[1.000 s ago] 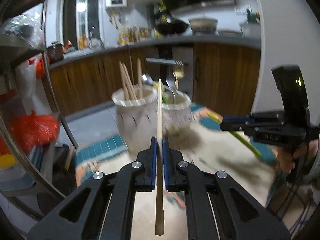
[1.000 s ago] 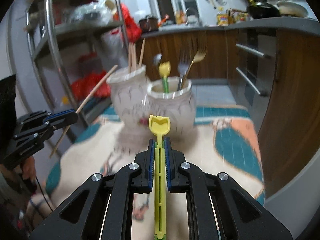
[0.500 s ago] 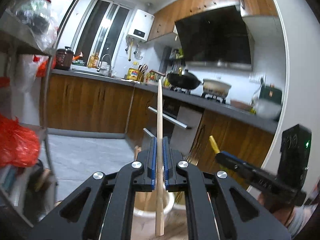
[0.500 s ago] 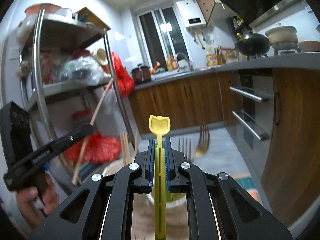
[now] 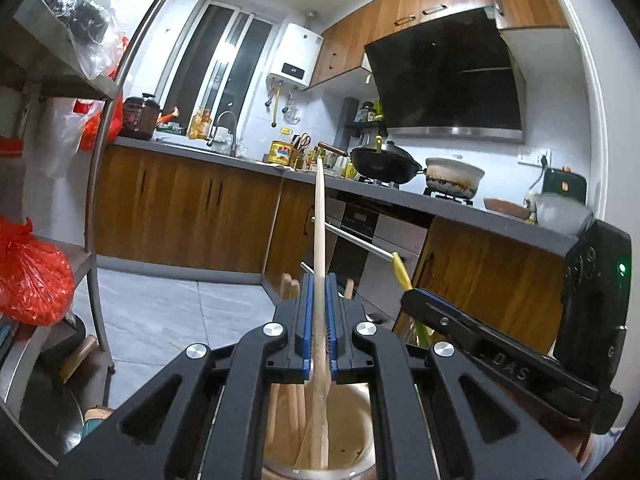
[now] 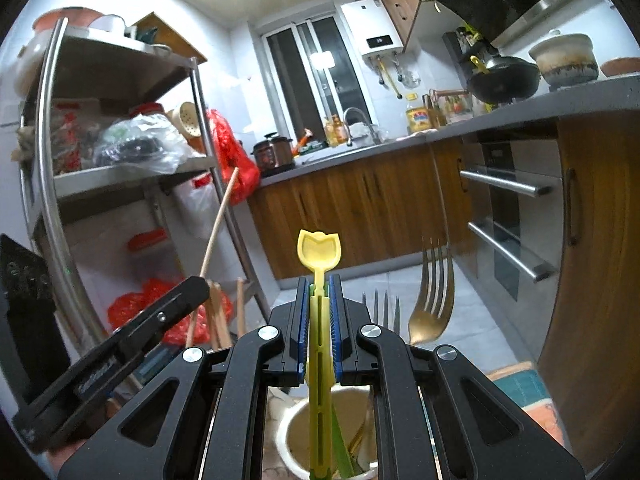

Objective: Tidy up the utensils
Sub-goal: 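Carry the yellow spoon over the short cup while the left tool carries the chopstick over the tall cup, then open the right tool to drop the yellow spoon while the left tool releases the chopstick into the tall cup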

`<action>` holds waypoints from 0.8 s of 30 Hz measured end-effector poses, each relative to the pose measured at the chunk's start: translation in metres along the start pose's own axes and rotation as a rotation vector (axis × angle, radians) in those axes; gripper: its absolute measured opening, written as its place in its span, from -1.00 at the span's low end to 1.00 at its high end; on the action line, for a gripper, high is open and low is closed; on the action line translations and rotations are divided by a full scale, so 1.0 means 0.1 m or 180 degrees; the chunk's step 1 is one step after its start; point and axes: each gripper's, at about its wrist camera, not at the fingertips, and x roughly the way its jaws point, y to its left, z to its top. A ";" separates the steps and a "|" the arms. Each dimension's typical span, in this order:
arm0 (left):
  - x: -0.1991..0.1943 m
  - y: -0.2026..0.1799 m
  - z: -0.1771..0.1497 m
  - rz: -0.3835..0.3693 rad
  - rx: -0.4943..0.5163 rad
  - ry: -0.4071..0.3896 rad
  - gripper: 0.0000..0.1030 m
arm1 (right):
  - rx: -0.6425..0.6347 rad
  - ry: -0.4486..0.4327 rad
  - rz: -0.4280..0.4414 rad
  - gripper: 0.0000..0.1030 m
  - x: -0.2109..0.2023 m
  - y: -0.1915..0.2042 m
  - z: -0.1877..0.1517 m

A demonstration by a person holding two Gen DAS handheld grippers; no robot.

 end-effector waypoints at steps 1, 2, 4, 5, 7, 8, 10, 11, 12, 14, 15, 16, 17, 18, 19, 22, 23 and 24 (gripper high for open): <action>-0.01 -0.02 -0.03 0.0002 0.0049 0.0004 -0.89 | 0.0015 0.0038 0.0006 -0.79 0.02 -0.01 -0.04; -0.02 -0.03 -0.06 -0.0011 0.0086 0.0017 -0.89 | 0.0013 0.0057 0.0011 -0.79 0.03 -0.01 -0.07; -0.05 -0.04 -0.10 -0.0027 0.0132 0.0035 -0.89 | -0.0027 0.0088 -0.0007 -0.79 0.04 0.00 -0.13; -0.06 -0.05 -0.11 -0.0035 0.0162 0.0043 -0.89 | -0.0047 0.0116 -0.0009 -0.79 0.03 0.00 -0.17; -0.11 -0.07 -0.15 -0.0021 0.0228 0.0062 -0.89 | -0.0052 0.0150 -0.0005 -0.79 0.02 0.00 -0.21; -0.14 -0.06 -0.18 -0.0024 0.0241 0.0090 -0.89 | -0.0052 0.0171 0.0005 -0.79 0.01 0.00 -0.23; -0.20 -0.04 -0.22 -0.0030 0.0252 0.0125 -0.89 | -0.0060 0.0198 0.0018 -0.79 -0.02 0.00 -0.26; -0.23 -0.03 -0.25 -0.0037 0.0270 0.0170 -0.89 | -0.0076 0.0221 0.0019 -0.79 -0.04 0.00 -0.28; -0.25 -0.03 -0.27 -0.0021 0.0294 0.0207 -0.89 | -0.0085 0.0241 0.0016 -0.79 -0.05 -0.01 -0.29; -0.30 -0.01 -0.31 0.0022 0.0337 0.0268 -0.89 | -0.0095 0.0286 0.0017 -0.79 -0.08 -0.02 -0.33; -0.32 -0.01 -0.32 0.0047 0.0346 0.0291 -0.89 | -0.0096 0.0289 0.0014 -0.79 -0.09 -0.02 -0.35; -0.34 0.00 -0.33 0.0057 0.0343 0.0309 -0.89 | -0.0087 0.0293 0.0006 -0.79 -0.11 -0.03 -0.37; -0.36 0.01 -0.34 0.0065 0.0329 0.0336 -0.89 | -0.0070 0.0301 0.0006 -0.79 -0.12 -0.03 -0.39; -0.37 0.03 -0.34 0.0075 0.0320 0.0347 -0.89 | -0.0057 0.0312 0.0006 -0.79 -0.12 -0.04 -0.40; -0.39 0.04 -0.34 0.0094 0.0310 0.0354 -0.89 | -0.0046 0.0319 0.0006 -0.79 -0.12 -0.04 -0.40; -0.44 0.06 -0.35 0.0114 0.0285 0.0380 -0.89 | -0.0036 0.0326 0.0009 -0.79 -0.16 -0.04 -0.42; -0.45 0.06 -0.35 0.0120 0.0282 0.0391 -0.89 | -0.0039 0.0327 0.0009 -0.79 -0.17 -0.04 -0.41; -0.48 0.07 -0.35 0.0111 0.0266 0.0400 -0.89 | -0.0037 0.0325 0.0004 -0.79 -0.18 -0.04 -0.42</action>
